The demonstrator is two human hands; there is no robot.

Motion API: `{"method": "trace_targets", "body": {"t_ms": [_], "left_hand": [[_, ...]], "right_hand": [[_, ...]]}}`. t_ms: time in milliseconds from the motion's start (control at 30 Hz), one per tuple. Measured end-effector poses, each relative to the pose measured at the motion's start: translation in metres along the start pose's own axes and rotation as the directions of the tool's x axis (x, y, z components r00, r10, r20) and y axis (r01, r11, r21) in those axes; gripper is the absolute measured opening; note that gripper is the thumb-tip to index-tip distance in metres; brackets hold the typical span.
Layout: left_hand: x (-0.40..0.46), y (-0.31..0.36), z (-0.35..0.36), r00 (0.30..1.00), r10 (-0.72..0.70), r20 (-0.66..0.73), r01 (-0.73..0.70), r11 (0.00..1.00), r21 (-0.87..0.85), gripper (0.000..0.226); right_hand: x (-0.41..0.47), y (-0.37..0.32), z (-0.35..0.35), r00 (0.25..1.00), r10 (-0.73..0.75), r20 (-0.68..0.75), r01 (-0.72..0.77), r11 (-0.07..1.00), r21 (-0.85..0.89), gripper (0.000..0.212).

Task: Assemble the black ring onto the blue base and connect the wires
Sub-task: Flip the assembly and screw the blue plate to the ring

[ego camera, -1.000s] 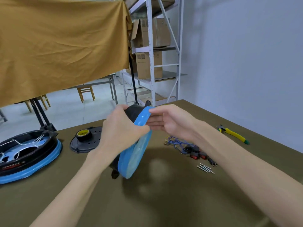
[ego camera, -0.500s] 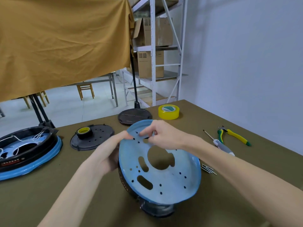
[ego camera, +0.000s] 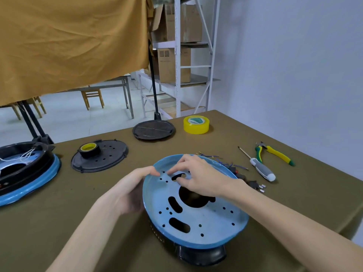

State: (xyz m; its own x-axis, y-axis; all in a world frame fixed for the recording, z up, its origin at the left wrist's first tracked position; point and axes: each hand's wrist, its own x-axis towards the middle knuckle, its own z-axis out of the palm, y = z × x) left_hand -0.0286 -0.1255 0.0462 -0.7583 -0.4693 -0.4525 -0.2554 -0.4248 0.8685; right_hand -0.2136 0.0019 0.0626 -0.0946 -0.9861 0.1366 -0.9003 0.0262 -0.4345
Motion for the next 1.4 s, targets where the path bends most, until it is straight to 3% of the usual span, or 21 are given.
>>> {"method": "trace_targets", "body": {"t_ms": [233,367,433,500,567,600,700,767,867,933,1033,1200,1400], "left_hand": [[0.019,-0.003,0.000,0.987,-0.067,-0.143,0.081,0.993,0.089,0.028],[0.019,-0.008,-0.001,0.984,-0.078,-0.163,0.093,0.992,0.089,0.029],[0.017,-0.008,-0.003,0.983,-0.081,-0.162,0.096,0.992,0.084,0.033],[0.016,-0.008,-0.008,0.980,-0.065,-0.189,0.083,0.993,0.088,0.039],[0.019,-0.004,-0.010,0.968,-0.092,-0.235,0.118,0.988,0.097,0.033],[0.019,-0.006,-0.013,0.967,-0.099,-0.236,0.126,0.987,0.101,0.025],[0.019,-0.006,-0.017,0.963,-0.111,-0.246,0.145,0.981,0.127,0.019],[0.019,-0.003,-0.017,0.954,-0.082,-0.289,0.117,0.988,0.105,0.040],[0.014,-0.003,-0.018,0.965,-0.045,-0.259,0.075,0.991,0.106,0.059],[0.009,0.000,-0.016,0.967,-0.023,-0.253,0.057,0.990,0.129,0.056],[0.000,0.003,-0.012,0.978,0.002,-0.210,0.034,0.985,0.170,0.049],[-0.007,0.004,-0.010,0.983,0.011,-0.183,0.028,0.977,0.210,0.029],[-0.007,0.004,-0.004,0.979,0.037,-0.203,0.017,0.966,0.257,0.034]], "right_hand": [[0.002,0.013,0.003,1.000,-0.010,-0.006,0.010,0.999,0.034,0.037],[-0.006,0.021,0.000,1.000,-0.021,-0.021,0.024,0.987,0.159,0.038],[-0.014,0.026,-0.007,0.992,-0.013,-0.126,0.043,0.970,0.240,0.030],[-0.021,0.036,-0.022,0.944,0.052,-0.326,0.049,0.955,0.292,0.020],[-0.029,0.052,-0.041,0.862,0.190,-0.469,-0.040,0.950,0.311,0.014],[-0.034,0.061,-0.050,0.839,0.267,-0.475,-0.124,0.943,0.310,0.013],[-0.052,0.088,-0.062,0.853,0.450,-0.265,-0.407,0.890,0.203,0.014],[-0.063,0.098,-0.059,0.870,0.480,-0.114,-0.473,0.877,0.082,0.014],[-0.073,0.100,-0.045,0.886,0.463,-0.007,-0.463,0.886,-0.033,0.007],[-0.074,0.098,-0.038,0.880,0.474,0.040,-0.470,0.879,-0.085,0.004],[-0.070,0.097,-0.032,0.869,0.492,0.060,-0.476,0.862,-0.175,0.019],[-0.066,0.098,-0.030,0.877,0.475,0.070,-0.458,0.871,-0.177,0.023],[-0.077,0.109,-0.041,0.899,0.412,0.146,-0.397,0.910,-0.123,0.006]]}}
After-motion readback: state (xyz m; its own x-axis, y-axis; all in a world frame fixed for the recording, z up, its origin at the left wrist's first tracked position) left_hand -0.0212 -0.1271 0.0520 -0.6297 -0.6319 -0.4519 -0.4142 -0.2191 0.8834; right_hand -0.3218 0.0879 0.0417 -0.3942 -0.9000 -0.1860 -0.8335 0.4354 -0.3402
